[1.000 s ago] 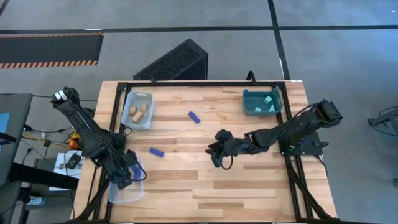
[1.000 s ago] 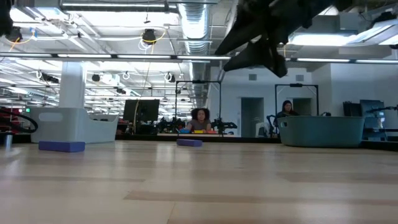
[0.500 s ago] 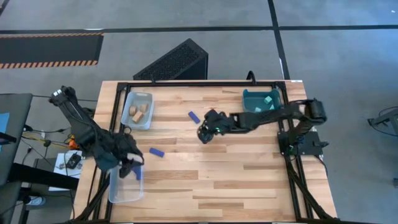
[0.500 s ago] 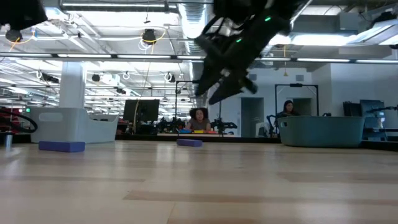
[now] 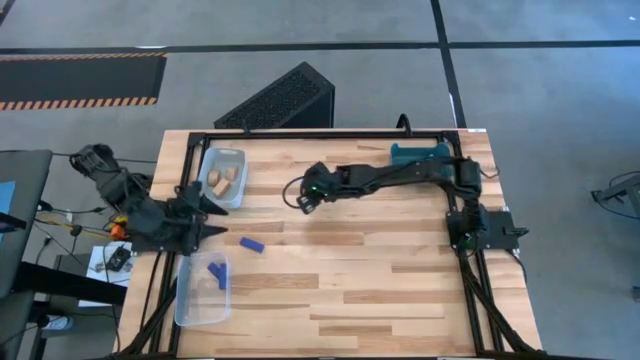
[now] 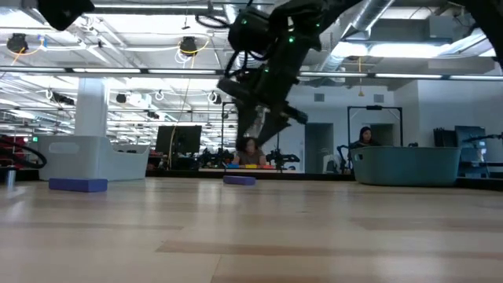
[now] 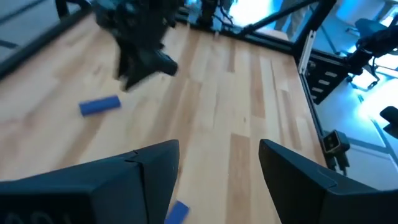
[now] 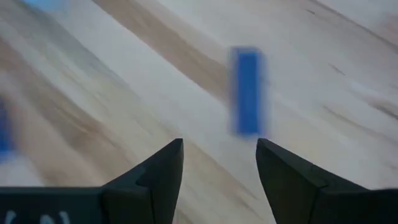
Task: Sort & place blocks by color
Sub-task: Put the blue block into the transparent bin
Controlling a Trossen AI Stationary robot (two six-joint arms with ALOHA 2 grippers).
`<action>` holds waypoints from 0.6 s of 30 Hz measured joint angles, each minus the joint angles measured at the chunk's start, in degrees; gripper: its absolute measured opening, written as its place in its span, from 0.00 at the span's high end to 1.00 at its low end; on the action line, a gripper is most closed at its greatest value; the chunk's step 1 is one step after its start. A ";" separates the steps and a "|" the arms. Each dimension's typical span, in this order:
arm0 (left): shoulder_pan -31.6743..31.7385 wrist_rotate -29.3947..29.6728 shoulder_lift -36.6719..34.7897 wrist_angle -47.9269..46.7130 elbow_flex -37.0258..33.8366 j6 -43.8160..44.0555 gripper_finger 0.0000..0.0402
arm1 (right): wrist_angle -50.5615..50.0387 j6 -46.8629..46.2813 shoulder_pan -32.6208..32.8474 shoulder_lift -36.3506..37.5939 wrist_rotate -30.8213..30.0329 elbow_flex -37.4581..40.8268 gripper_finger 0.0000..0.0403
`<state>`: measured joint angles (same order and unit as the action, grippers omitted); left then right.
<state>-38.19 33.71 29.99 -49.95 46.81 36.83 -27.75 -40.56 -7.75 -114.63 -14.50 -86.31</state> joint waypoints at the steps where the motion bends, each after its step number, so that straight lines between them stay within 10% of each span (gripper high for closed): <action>1: 0.97 -0.39 -0.57 -0.09 -0.02 -1.25 0.48 | -2.42 -0.12 -0.26 -0.64 0.53 -0.97 0.44; 18: 16.63 -12.35 -3.32 0.03 -0.09 -15.63 0.48 | -11.32 0.04 -2.85 -10.56 4.35 -11.63 0.45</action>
<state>-21.56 21.36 26.66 -49.92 46.72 21.20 -39.07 -40.52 -10.60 -125.19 -10.14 -97.94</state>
